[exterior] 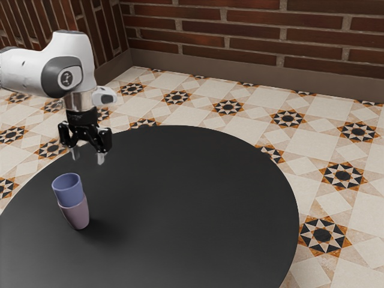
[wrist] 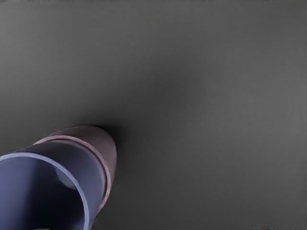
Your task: Place the left cup onto the right cup
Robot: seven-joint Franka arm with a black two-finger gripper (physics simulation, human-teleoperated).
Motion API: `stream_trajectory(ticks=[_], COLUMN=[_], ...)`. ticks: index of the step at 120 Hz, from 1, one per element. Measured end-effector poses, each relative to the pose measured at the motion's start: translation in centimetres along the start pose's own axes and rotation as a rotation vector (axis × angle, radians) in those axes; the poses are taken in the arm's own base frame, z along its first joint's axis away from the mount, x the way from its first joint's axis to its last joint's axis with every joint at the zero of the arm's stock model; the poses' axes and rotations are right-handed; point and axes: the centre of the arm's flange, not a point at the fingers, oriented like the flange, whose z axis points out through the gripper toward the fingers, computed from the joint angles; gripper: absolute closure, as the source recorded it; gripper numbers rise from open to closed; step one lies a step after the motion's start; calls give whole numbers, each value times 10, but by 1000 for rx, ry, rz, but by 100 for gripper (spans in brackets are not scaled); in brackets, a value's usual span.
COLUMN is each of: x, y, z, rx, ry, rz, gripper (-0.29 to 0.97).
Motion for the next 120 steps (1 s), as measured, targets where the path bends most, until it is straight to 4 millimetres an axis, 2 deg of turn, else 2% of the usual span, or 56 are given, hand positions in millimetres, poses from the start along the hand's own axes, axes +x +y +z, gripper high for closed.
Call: stream_trajectory(ticks=[40,70,85,120], x=[-5,-9,-9,-5], y=[47,70,75,72], z=[-45,-68,-72,-75], rx=[9,20,23,26], ry=[36,43,41,37], rz=[87,133,149,168], gripper=[2,1,0,0])
